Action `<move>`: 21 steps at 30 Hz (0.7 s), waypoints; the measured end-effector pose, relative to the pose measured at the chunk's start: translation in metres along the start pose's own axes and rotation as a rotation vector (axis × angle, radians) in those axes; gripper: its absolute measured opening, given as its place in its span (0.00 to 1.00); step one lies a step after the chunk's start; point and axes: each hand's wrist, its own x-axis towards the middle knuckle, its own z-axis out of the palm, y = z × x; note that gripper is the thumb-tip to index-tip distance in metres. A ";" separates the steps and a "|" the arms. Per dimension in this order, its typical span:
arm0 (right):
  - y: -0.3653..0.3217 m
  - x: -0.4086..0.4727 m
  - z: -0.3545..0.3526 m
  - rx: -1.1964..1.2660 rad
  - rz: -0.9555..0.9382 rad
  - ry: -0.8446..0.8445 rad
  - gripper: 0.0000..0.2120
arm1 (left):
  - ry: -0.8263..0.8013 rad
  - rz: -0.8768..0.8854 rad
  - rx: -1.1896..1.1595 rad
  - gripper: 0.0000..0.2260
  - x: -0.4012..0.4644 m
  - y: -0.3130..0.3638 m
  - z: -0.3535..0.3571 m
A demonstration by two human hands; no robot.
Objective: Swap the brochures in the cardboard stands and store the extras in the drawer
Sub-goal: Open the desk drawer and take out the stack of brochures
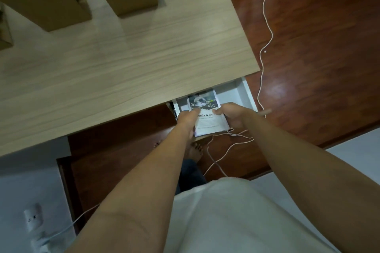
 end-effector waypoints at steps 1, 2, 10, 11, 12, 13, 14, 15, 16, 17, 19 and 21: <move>0.001 -0.008 -0.004 0.018 0.001 -0.037 0.19 | -0.049 -0.014 -0.019 0.16 -0.004 0.002 0.001; 0.003 -0.017 -0.007 0.040 0.005 -0.078 0.18 | -0.094 -0.022 -0.038 0.16 -0.009 0.004 0.001; 0.038 -0.072 -0.011 0.314 0.000 -0.087 0.16 | -0.200 0.105 0.061 0.17 -0.034 -0.014 0.023; 0.042 -0.077 -0.008 0.352 -0.027 -0.045 0.16 | -0.218 0.113 0.097 0.17 -0.037 -0.013 0.026; 0.045 -0.077 -0.004 0.368 -0.055 -0.001 0.16 | -0.232 0.115 0.108 0.16 -0.038 -0.014 0.027; 0.046 -0.078 0.000 0.381 -0.093 0.048 0.16 | -0.255 0.124 0.119 0.16 -0.038 -0.012 0.028; 0.047 -0.080 0.004 0.396 -0.144 0.101 0.16 | -0.290 0.142 0.143 0.16 -0.040 -0.008 0.029; 0.048 -0.083 0.006 0.403 -0.206 0.162 0.17 | -0.331 0.164 0.175 0.16 -0.043 -0.002 0.031; 0.048 -0.085 0.007 0.401 -0.269 0.231 0.17 | -0.378 0.193 0.220 0.16 -0.044 0.004 0.033; 0.049 -0.087 0.006 0.404 -0.325 0.296 0.17 | -0.424 0.232 0.269 0.16 -0.046 0.012 0.037; 0.047 -0.094 0.002 0.438 -0.391 0.410 0.17 | -0.484 0.306 0.352 0.16 -0.049 0.031 0.046; 0.044 -0.100 -0.006 0.478 -0.413 0.520 0.18 | -0.539 0.365 0.411 0.13 -0.053 0.049 0.060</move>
